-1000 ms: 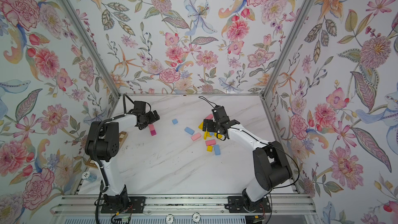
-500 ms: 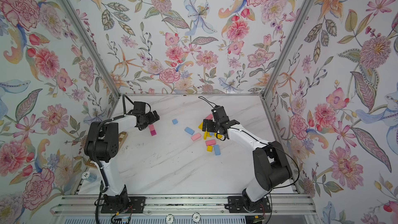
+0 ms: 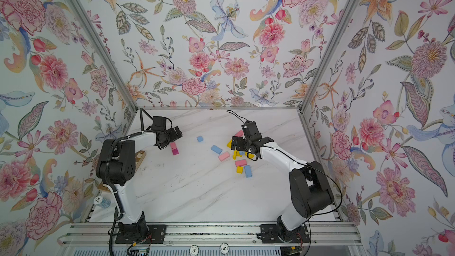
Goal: Assemble the letter v with building blocks
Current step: Adjust the building block at the center of the board.
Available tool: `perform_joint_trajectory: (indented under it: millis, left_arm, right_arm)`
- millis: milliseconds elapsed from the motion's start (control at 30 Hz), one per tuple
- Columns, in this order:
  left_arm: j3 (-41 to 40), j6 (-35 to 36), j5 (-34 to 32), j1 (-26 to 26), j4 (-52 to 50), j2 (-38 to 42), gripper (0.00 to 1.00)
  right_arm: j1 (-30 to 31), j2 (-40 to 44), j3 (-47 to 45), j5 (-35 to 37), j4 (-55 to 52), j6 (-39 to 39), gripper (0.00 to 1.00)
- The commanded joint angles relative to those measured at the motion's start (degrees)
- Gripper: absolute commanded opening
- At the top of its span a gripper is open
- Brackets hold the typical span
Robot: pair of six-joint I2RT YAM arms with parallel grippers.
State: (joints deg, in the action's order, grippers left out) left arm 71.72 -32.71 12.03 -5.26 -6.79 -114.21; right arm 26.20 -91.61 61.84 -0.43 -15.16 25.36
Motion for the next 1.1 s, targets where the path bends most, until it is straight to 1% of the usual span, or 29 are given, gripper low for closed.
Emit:
perform_joint_trajectory:
  millis: [0, 1067]
  left_arm:
    - [-3.43, -2.08, 2.82, -0.02, -8.05, -2.15, 0.99]
    - [-4.93, -3.00, 3.17, -0.90, -7.41, -1.43, 0.99]
  right_arm:
    - [0.43, -0.71, 0.92, 0.50, 0.61, 0.53, 0.99]
    - [0.44, -0.76, 1.21, 0.44, 0.54, 0.31, 0.99]
